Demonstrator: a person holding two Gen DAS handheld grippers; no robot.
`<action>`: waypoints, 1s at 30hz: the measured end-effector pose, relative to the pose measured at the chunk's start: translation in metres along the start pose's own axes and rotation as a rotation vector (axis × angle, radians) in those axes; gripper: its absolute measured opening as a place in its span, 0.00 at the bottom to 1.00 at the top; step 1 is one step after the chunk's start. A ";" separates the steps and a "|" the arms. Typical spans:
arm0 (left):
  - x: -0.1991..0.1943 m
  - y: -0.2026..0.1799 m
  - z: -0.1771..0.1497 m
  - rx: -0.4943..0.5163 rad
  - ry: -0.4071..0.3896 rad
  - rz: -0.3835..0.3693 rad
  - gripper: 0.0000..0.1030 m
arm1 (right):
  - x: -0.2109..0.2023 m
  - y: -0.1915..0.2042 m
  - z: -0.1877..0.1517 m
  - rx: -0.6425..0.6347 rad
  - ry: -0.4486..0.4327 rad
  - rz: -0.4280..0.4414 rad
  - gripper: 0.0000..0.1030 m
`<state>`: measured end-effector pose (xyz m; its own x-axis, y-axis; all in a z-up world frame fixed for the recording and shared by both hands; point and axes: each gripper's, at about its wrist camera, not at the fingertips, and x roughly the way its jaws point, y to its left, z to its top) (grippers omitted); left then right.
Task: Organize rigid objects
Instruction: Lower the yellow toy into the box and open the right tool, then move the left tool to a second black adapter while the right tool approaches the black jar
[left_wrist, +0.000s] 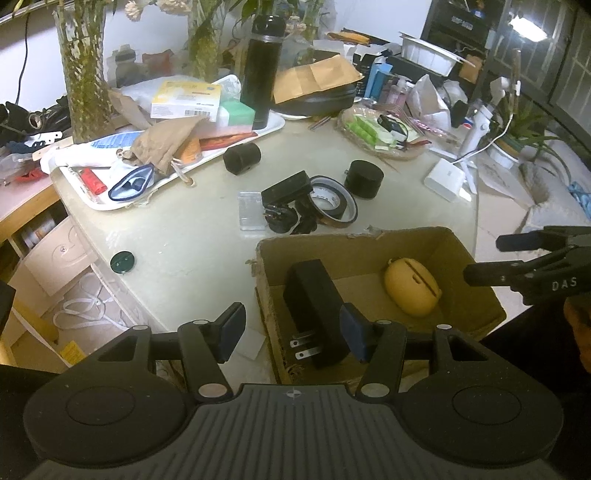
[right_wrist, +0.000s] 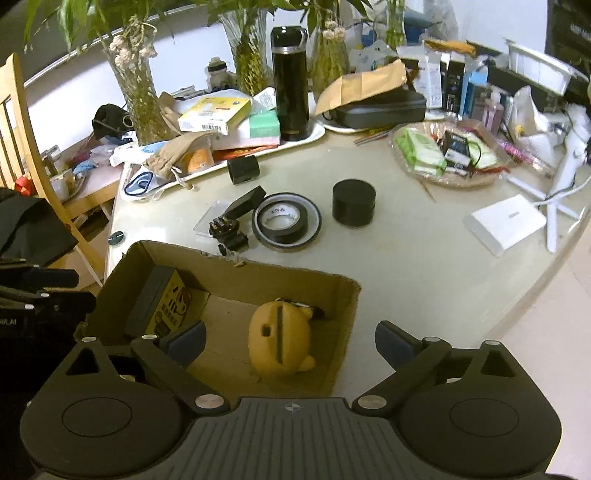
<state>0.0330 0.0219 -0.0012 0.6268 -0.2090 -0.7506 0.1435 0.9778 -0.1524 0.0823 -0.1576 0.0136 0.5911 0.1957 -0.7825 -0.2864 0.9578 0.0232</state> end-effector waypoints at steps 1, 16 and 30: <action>0.000 0.000 0.000 0.002 0.001 0.000 0.54 | -0.001 0.000 -0.001 -0.013 -0.003 -0.005 1.00; 0.004 -0.006 0.010 0.049 -0.005 0.004 0.54 | 0.000 0.002 -0.001 -0.029 0.006 -0.012 1.00; 0.018 -0.007 0.033 0.071 -0.046 0.000 0.54 | 0.009 -0.010 0.009 0.022 0.016 -0.033 1.00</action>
<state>0.0683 0.0109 0.0073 0.6611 -0.2109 -0.7201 0.1963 0.9749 -0.1054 0.0971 -0.1631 0.0123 0.5876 0.1609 -0.7930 -0.2506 0.9680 0.0107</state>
